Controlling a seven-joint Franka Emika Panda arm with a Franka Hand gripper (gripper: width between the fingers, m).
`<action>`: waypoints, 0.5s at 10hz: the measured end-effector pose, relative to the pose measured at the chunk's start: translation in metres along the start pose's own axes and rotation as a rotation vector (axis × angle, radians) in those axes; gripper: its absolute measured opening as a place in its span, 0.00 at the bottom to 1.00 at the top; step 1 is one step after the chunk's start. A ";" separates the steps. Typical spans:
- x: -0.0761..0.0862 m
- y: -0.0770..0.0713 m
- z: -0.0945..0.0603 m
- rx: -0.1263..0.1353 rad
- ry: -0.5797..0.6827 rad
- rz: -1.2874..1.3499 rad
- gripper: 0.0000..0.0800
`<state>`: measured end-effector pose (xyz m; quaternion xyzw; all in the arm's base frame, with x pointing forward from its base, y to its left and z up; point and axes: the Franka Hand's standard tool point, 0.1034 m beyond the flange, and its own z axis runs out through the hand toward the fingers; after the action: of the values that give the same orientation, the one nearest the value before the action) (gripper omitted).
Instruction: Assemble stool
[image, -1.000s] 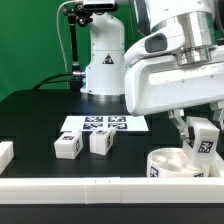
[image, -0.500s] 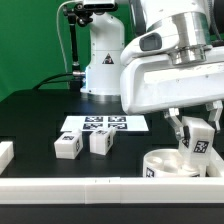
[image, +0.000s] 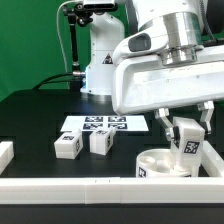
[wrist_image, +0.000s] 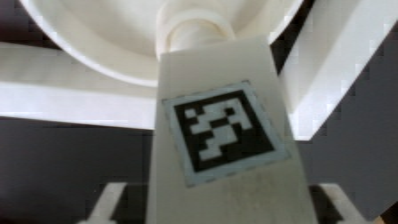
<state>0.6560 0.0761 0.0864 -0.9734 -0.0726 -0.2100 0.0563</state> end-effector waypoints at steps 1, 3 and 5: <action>0.000 0.002 0.000 0.002 0.005 0.004 0.41; 0.002 0.003 0.000 0.000 0.028 0.008 0.41; 0.002 0.003 0.001 0.000 0.026 0.009 0.52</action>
Offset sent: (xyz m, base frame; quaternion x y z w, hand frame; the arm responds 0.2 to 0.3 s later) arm 0.0000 0.0000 0.0000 0.0000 0.0000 0.0000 1.0000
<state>0.6582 0.0735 0.0862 -0.9709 -0.0675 -0.2224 0.0579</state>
